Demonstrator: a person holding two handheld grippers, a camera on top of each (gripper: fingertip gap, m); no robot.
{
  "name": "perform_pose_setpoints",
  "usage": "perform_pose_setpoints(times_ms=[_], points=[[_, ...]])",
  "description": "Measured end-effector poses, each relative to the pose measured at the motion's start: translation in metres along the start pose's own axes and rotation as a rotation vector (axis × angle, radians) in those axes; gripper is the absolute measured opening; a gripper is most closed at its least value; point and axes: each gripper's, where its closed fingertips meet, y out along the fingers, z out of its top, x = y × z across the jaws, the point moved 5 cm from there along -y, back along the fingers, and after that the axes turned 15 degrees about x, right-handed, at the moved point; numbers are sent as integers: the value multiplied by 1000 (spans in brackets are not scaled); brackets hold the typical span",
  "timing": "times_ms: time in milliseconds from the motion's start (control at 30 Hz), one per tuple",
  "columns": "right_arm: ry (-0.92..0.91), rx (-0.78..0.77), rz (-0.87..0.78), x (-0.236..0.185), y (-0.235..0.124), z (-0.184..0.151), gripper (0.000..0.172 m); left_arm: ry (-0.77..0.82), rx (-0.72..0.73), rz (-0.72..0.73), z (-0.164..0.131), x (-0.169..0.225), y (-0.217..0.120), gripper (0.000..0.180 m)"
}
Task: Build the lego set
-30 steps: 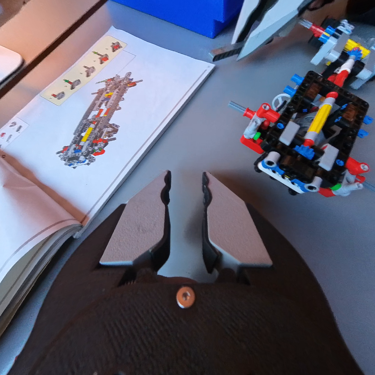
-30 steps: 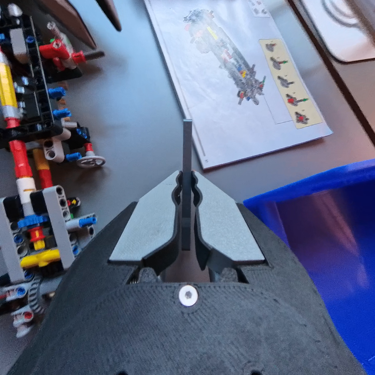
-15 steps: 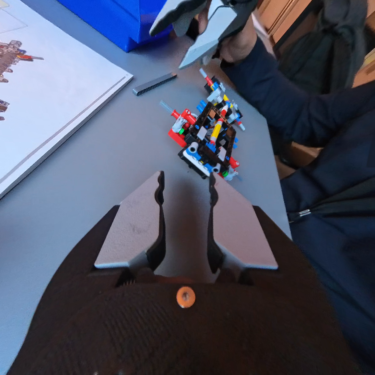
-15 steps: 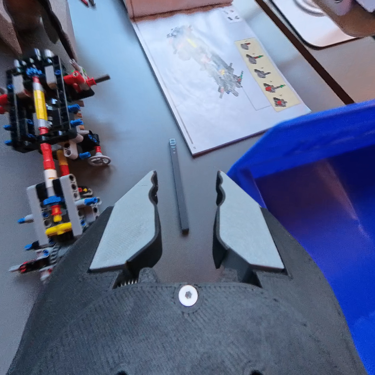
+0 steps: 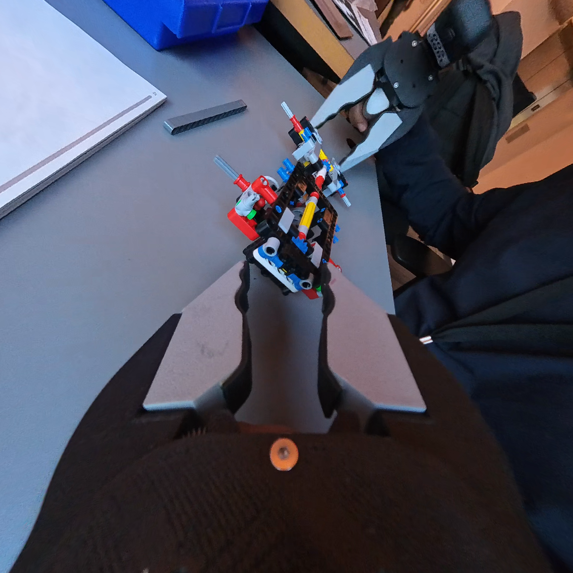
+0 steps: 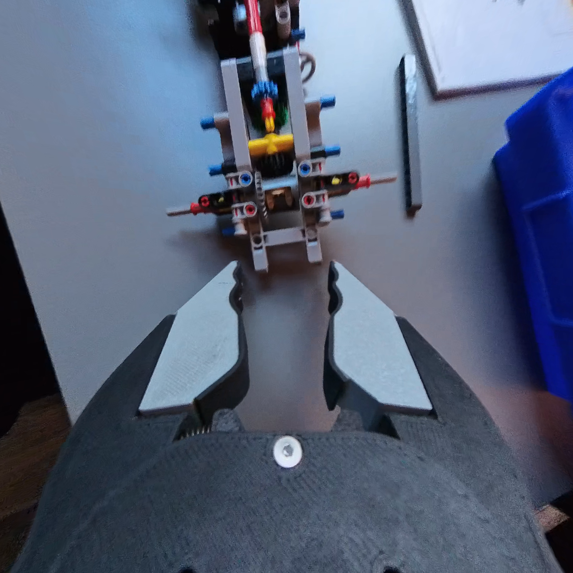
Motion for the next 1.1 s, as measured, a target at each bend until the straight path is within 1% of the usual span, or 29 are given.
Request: perform_pose_setpoints(times_ms=[67,100,133,167,367,533,800,1000,1100], points=[[-22,25,16,4,7,6,50,-20,5,14,1,-1,0,43],[-25,25,36,4,11,7,48,-25,8,26,2,-1,1,39],[-28,17,64,3,14,7,42,-27,10,37,2,-2,1,37],[-32,1,90,1,17,7,42,-33,15,45,3,-2,2,37],[-27,-30,130,-2,16,11,41,-35,28,91,8,-4,5,36],[11,-54,131,-4,17,10,41,18,8,136,10,-2,8,35],[2,-48,112,-5,18,11,41,32,-4,162,10,0,6,35],[-132,-108,11,-6,18,20,41,46,-14,214,13,-1,6,36],[-173,-115,-37,-6,19,22,41,42,-23,222,12,-2,5,45]])
